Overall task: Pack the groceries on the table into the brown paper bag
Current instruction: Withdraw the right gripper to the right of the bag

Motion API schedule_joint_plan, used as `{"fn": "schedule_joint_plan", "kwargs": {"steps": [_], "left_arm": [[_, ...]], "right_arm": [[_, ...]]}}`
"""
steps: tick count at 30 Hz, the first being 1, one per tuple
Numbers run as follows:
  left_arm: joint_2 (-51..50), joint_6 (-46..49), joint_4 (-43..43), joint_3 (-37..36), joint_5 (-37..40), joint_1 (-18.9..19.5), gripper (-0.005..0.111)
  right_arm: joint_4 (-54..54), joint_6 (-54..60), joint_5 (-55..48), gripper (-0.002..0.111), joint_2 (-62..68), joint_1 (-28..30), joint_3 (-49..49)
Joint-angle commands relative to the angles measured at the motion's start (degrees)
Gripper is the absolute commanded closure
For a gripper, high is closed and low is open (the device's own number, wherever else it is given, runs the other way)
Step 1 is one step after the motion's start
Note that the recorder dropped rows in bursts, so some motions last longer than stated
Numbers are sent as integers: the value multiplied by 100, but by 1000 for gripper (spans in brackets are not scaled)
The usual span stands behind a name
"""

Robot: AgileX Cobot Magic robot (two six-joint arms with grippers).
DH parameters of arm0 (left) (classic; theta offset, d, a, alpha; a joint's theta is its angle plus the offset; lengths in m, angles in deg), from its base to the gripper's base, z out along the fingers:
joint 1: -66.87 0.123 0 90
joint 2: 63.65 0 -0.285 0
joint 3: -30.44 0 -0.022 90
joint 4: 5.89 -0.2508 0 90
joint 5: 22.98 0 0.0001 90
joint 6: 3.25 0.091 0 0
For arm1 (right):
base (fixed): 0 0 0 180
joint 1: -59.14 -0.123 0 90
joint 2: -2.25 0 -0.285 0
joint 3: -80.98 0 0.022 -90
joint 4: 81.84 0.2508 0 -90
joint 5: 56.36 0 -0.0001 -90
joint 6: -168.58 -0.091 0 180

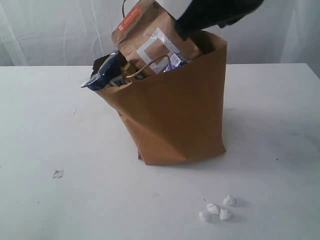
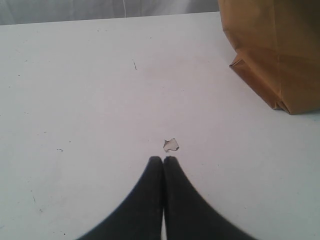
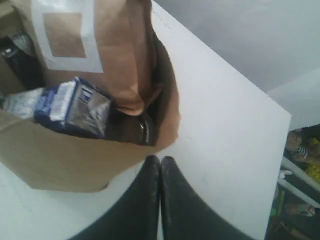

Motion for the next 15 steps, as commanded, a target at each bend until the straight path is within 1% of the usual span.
{"fn": "schedule_joint_plan", "kwargs": {"steps": [1, 3, 5, 7, 9, 11, 13, 15], "left_arm": [[25, -15, 45, -22, 29, 5, 107], [25, -15, 45, -22, 29, 5, 107], [25, -15, 45, -22, 29, 5, 107], [25, -15, 45, -22, 29, 5, 107], [25, -15, 45, -22, 29, 5, 107], [25, -15, 45, -22, 29, 5, 107], [25, -15, 45, -22, 29, 5, 107], [25, -15, 45, -22, 29, 5, 107]], "right_arm": [[-144, 105, -91, 108, -564, 754, 542], [-84, 146, -91, 108, -812, 1339, 935], [274, 447, -91, 108, -986, 1964, 1384], [1029, 1058, -91, 108, -1069, 2592, 1812], [2243, 1892, -91, 108, -1069, 3132, 2321], [3241, 2484, -91, 108, -1047, 3372, 2785], [4028, 2703, 39, 108, -1036, 3360, 3248], [4802, 3208, 273, 108, -1037, 3288, 3617]]}}
